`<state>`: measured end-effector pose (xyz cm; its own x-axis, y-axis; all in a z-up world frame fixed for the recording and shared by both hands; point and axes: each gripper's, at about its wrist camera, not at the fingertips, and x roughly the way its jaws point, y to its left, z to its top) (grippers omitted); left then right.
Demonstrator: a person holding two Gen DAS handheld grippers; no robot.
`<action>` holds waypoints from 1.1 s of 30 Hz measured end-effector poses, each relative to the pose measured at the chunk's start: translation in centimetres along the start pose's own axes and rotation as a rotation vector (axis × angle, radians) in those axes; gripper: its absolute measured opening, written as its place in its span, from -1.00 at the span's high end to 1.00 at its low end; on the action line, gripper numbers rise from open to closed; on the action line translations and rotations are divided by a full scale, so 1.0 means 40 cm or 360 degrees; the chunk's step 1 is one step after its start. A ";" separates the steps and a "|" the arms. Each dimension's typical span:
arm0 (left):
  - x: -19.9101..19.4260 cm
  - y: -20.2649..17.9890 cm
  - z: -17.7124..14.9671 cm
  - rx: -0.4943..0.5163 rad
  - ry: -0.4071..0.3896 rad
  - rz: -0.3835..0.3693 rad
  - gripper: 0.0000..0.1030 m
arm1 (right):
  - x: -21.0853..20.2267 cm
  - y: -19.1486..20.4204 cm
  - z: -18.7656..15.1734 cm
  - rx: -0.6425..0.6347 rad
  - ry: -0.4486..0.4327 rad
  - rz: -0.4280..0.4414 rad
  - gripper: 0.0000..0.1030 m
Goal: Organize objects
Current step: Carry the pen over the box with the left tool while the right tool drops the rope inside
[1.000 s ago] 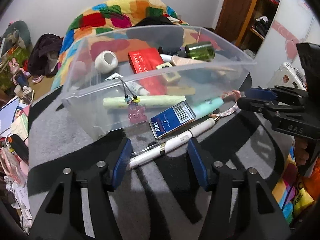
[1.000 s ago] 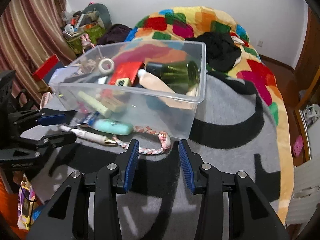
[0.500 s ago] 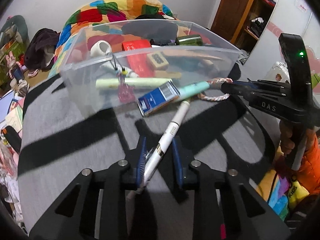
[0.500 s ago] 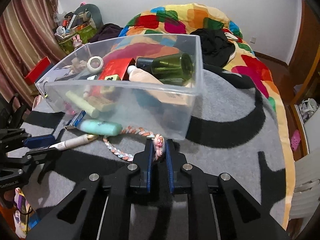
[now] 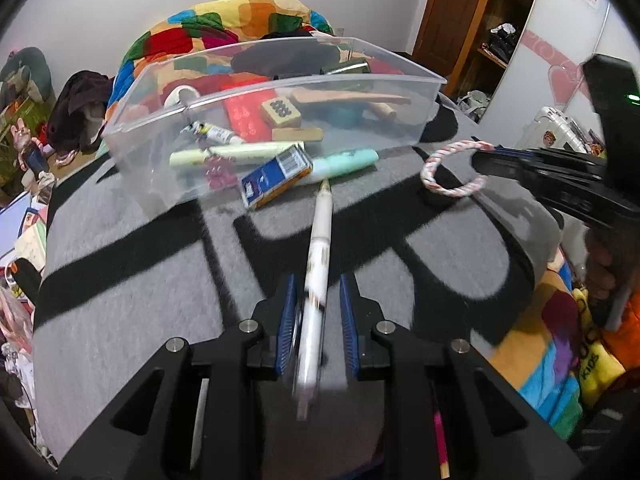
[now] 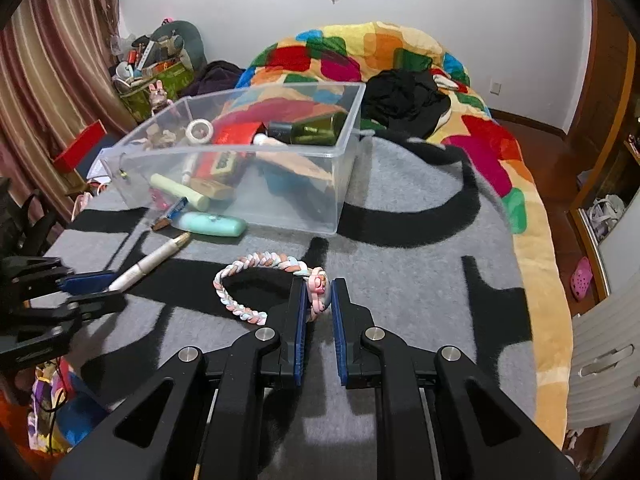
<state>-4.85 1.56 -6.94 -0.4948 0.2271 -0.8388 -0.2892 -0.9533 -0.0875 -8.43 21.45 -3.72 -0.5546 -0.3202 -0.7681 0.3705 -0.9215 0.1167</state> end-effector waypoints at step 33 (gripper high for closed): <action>-0.173 0.069 0.112 -0.0278 -0.0477 0.0053 0.80 | -0.042 0.065 0.170 0.0039 -0.0278 0.0138 0.78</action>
<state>-5.89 -1.74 1.05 -0.7277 0.2192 -0.6499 -0.1370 -0.9749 -0.1755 -11.62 18.10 2.16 -0.6432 -0.4298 -0.6337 0.4053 -0.8933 0.1945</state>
